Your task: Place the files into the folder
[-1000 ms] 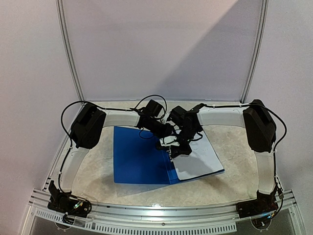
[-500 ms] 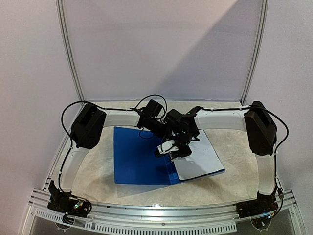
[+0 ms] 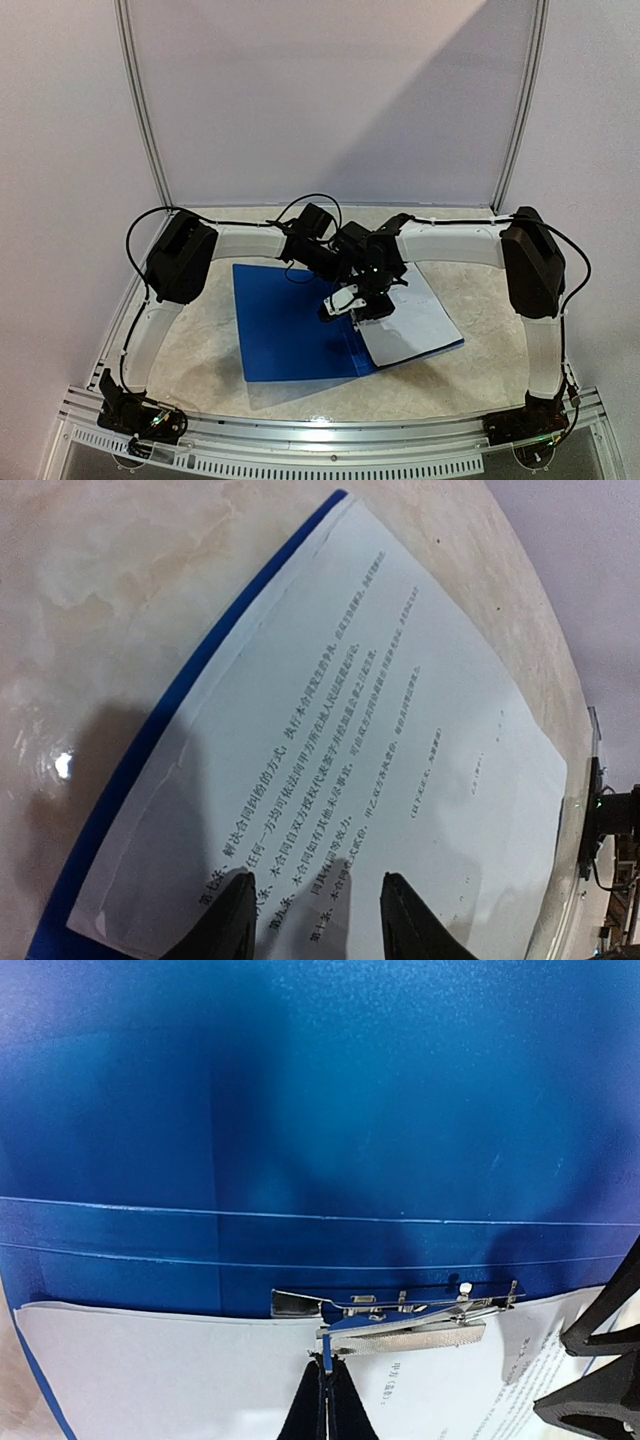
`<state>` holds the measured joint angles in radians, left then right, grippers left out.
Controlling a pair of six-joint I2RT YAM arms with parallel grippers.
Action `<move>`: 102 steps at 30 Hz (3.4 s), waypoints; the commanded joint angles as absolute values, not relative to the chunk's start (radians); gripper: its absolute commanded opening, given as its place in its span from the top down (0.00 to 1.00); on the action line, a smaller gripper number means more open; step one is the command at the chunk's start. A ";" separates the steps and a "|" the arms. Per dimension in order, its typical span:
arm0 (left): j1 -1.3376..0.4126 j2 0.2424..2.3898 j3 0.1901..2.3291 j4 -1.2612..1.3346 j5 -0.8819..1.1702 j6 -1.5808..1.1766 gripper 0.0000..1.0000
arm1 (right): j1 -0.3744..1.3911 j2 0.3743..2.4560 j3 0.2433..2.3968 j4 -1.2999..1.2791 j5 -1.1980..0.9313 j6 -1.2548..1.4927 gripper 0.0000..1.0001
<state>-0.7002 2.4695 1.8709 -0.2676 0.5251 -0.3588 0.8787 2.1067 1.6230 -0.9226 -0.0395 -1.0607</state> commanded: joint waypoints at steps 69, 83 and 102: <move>-0.678 2.575 1.889 -0.354 0.492 -0.349 0.57 | 0.935 2.084 1.412 -0.881 0.303 -1.186 1.00; -0.677 2.591 1.901 -0.362 0.499 -0.346 0.59 | 0.942 2.143 1.327 -0.789 0.522 -1.268 1.00; -0.675 2.593 1.902 -0.359 0.511 -0.349 0.60 | 0.924 2.181 1.354 -0.751 0.587 -1.356 1.00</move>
<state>-0.6823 2.5141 1.9240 -0.2413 0.5381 -0.3496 0.9565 2.0933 1.4132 -0.7338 0.5896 -1.3148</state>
